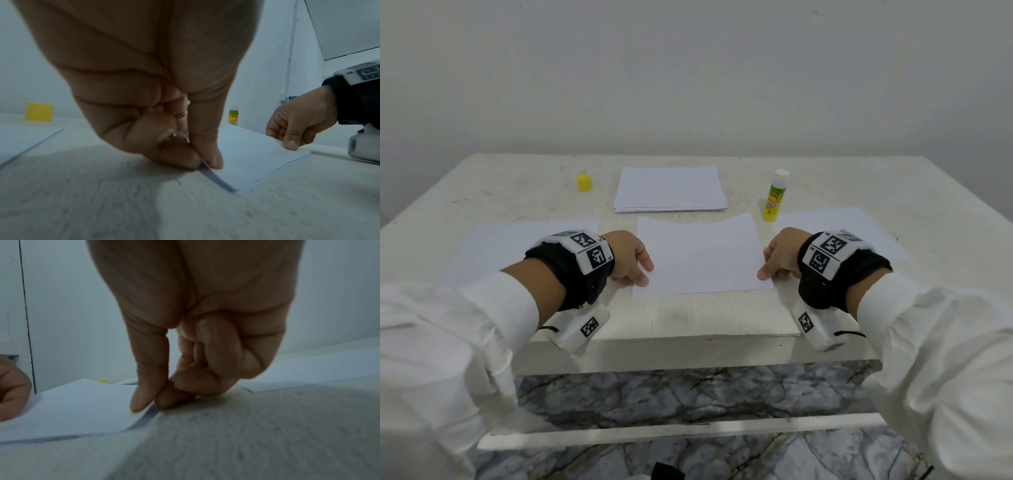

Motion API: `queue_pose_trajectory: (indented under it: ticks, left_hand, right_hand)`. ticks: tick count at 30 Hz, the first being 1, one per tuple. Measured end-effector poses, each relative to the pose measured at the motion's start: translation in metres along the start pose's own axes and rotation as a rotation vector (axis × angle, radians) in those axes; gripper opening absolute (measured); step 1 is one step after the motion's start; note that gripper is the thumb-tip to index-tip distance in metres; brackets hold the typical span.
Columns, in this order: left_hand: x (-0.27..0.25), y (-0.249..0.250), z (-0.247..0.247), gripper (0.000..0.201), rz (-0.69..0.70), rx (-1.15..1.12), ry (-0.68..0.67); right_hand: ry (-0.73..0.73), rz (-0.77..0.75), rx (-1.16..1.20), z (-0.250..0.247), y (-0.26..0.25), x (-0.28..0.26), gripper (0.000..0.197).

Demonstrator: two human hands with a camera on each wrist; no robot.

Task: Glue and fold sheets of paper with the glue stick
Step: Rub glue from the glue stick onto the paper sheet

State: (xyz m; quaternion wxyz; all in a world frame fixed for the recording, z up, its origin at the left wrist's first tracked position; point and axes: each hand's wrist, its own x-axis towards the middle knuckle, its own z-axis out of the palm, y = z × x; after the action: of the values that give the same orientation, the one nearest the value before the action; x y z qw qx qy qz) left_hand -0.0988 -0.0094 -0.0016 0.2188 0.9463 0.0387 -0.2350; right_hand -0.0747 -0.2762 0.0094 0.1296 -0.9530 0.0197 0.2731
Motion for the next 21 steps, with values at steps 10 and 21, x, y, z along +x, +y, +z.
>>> queue_pose_trajectory:
  ticks: [10,21]
  left_hand:
    - [0.006,-0.002,-0.005,0.086,-0.007,0.501,-0.036]
    - [0.036,-0.006,-0.007,0.133,0.026,0.766,-0.127]
  right_hand:
    - [0.078,0.015,-0.338,0.003,-0.025,0.0,0.067]
    - [-0.096,-0.268,-0.53,0.033,-0.144,0.011,0.052]
